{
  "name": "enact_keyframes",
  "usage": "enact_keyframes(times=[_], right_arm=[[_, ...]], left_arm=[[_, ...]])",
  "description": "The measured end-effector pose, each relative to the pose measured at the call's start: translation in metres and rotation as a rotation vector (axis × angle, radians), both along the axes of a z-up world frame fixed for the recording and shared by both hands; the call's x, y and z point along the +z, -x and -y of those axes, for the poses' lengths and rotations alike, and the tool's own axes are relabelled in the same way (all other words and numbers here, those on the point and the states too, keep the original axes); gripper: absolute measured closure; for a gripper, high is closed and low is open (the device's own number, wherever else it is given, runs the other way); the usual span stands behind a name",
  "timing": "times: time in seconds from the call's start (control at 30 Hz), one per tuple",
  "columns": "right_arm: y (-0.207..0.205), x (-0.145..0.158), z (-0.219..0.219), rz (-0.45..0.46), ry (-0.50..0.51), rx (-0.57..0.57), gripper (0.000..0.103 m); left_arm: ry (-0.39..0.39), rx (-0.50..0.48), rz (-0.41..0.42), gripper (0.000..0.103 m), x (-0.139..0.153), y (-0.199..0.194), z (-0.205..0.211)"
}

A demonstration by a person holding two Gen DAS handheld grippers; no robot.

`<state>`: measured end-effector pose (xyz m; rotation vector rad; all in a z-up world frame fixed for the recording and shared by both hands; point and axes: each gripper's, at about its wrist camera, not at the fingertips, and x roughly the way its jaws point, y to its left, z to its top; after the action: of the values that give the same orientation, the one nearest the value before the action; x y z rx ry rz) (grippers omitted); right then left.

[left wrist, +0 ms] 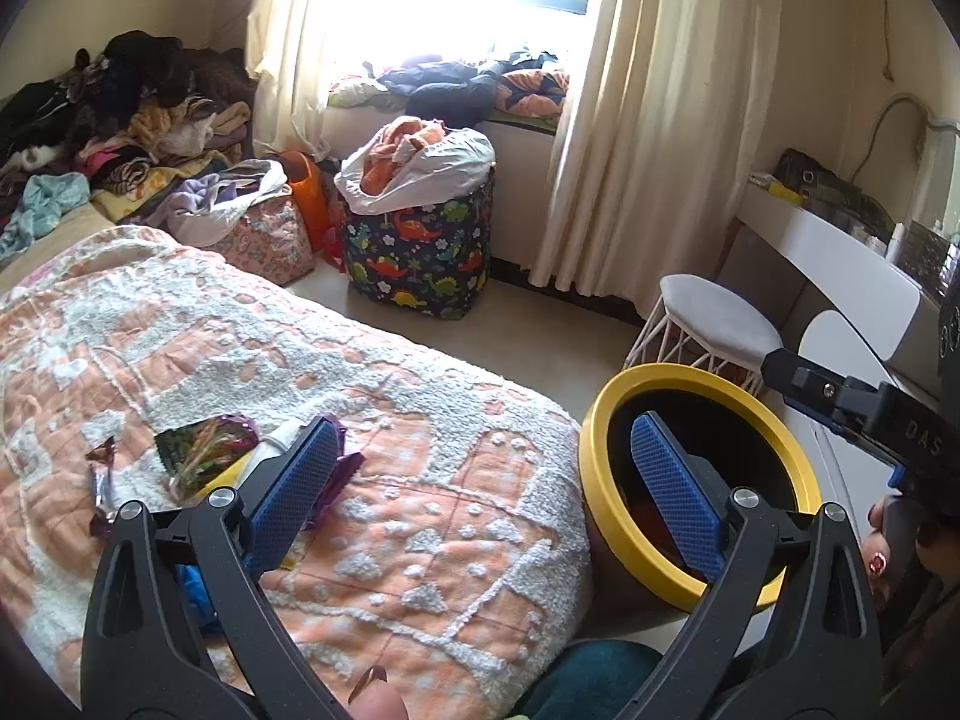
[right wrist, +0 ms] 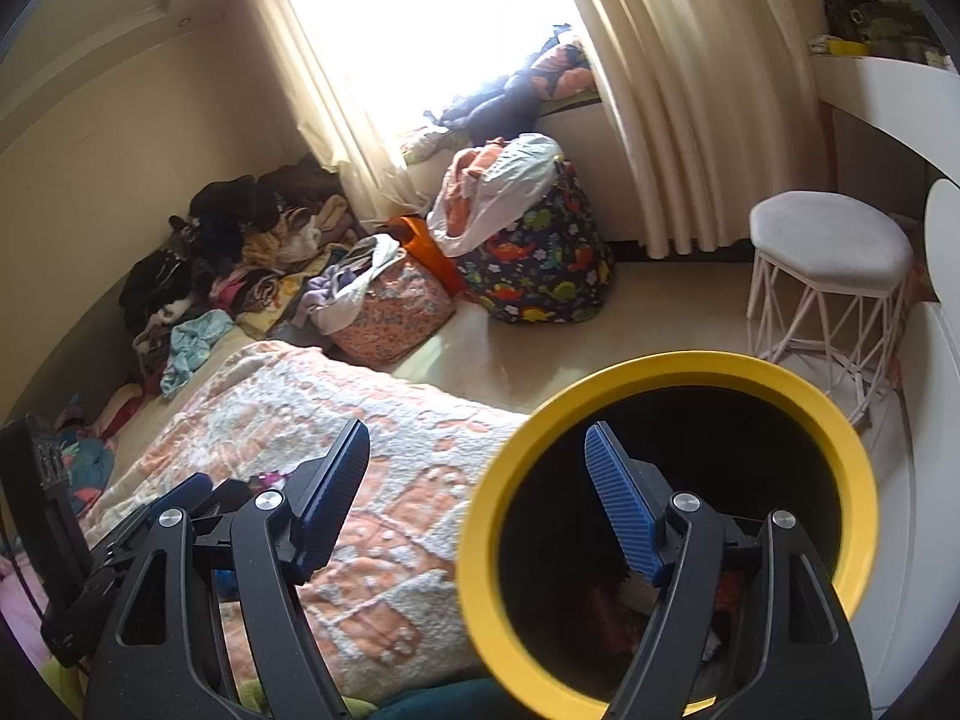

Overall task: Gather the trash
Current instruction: 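Move both open tools back from the bin over the remaining trash on the bed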

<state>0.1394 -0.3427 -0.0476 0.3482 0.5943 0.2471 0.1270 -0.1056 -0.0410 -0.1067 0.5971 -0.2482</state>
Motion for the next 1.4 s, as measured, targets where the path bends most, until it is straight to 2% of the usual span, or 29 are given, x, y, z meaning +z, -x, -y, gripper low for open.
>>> enact_keyframes(times=[0.27, 0.4, 0.63, 0.9, 1.33, 1.4], right_arm=[[0.002, 0.001, -0.042, 0.009, 0.037, 0.076, 0.031], [0.004, 0.0, -0.052, 0.008, 0.052, 0.089, 0.027], [0.006, -0.006, -0.071, 0.004, 0.062, 0.114, 0.027], [0.006, -0.014, -0.094, -0.011, 0.075, 0.161, 0.024], [-0.012, -0.031, -0.134, -0.061, 0.154, 0.22, 0.024], [-0.018, -0.035, -0.14, -0.078, 0.154, 0.231, 0.024]], left_arm=[[0.025, 0.056, 0.004, 0.013, 0.002, 0.003, -0.029], [0.036, 0.086, 0.002, 0.013, 0.002, 0.004, -0.045], [0.058, 0.135, -0.007, 0.013, -0.001, 0.003, -0.072], [0.045, 0.192, -0.001, 0.013, -0.001, 0.002, -0.1], [0.044, 0.259, -0.078, 0.013, -0.021, -0.012, -0.156], [0.045, 0.258, -0.092, 0.017, -0.026, -0.014, -0.161]])
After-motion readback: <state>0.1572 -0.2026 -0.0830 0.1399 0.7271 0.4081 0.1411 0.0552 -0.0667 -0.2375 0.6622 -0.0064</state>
